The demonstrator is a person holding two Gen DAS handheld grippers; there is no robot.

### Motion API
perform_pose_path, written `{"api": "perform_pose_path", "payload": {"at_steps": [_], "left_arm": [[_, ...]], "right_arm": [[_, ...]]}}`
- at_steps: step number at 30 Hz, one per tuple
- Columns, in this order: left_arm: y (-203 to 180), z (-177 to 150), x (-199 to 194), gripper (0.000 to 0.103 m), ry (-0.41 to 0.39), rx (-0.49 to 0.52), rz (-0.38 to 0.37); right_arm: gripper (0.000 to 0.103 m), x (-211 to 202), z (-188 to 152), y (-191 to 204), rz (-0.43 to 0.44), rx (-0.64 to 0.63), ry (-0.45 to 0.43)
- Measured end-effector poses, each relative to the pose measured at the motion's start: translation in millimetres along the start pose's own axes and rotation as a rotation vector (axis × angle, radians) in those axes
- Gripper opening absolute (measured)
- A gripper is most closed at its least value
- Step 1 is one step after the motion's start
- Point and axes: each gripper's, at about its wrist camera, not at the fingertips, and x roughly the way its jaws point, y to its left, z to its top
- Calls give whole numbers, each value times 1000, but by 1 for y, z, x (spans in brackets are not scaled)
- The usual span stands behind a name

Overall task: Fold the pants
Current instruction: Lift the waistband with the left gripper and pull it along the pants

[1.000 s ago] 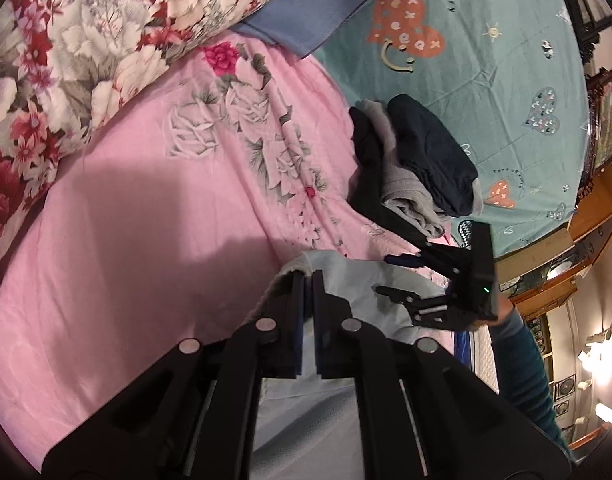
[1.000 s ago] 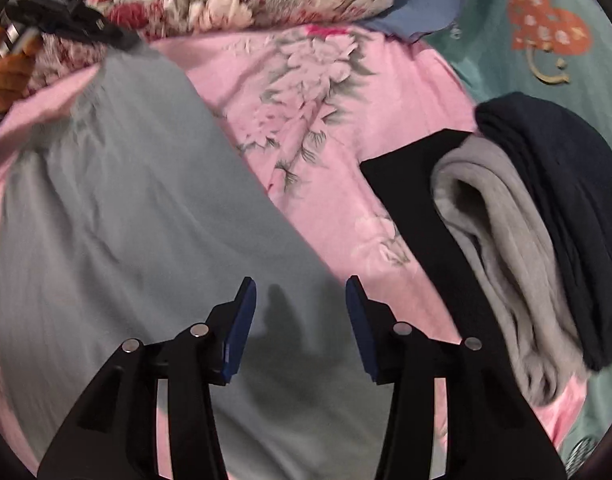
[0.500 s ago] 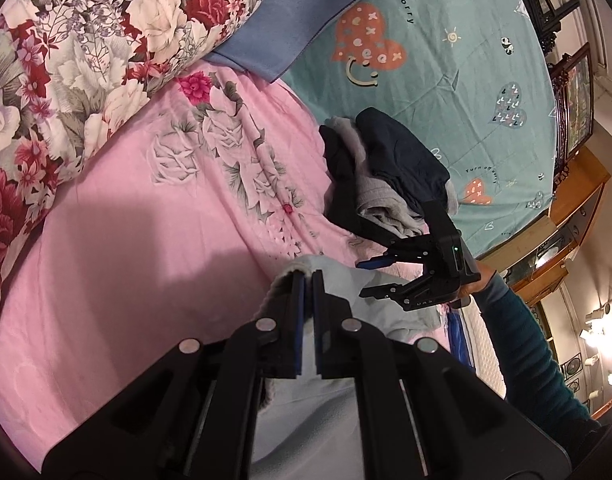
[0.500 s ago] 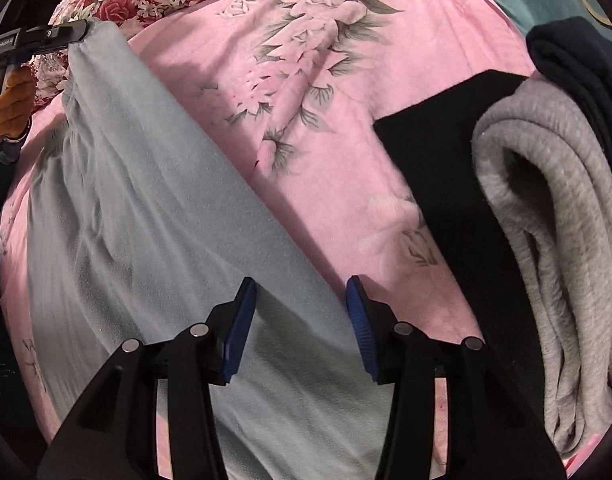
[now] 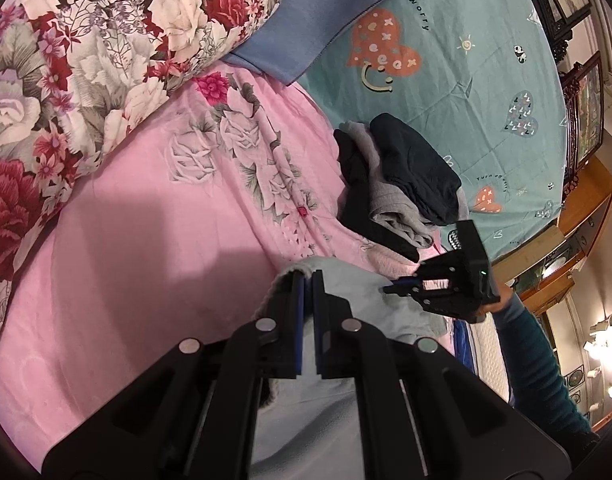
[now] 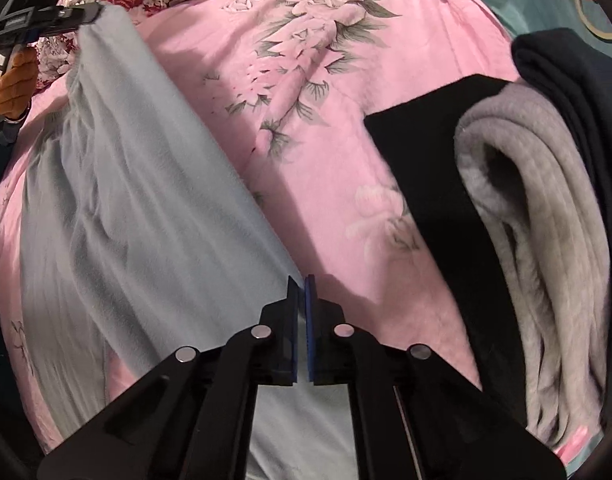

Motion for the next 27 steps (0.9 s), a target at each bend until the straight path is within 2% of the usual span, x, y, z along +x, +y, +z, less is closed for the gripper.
{"api": "perform_pose_path", "payload": {"at_steps": [4,9,14,18,21,22,27], "left_arm": [[-7,-3,-9,4,-11,17,9],[-23,-17,-37,4,-35,72,4],[-31,-46,-69,4,-43,115,21],[-27,-70,-95,5,-43,137,46],[-19,-88,-106,6,-23,164,90],[-13,-93,-108,6,-15,167,127],[37,-105,-113,6,35,51,196]], "right_arm": [[2,-20,-14,22,-83,4,-54],[2,-57,-35,68,-172,-3,-132],[2,-79,-60,109,-202,8,-185],[2,-82,-75,157,-186,-2,-237],[2,-76,-86,192,-173,-29,-241],[2,-72,-89,206,-165,-31,-239],[2,-43,-96,254,-98,-48,-214]]}}
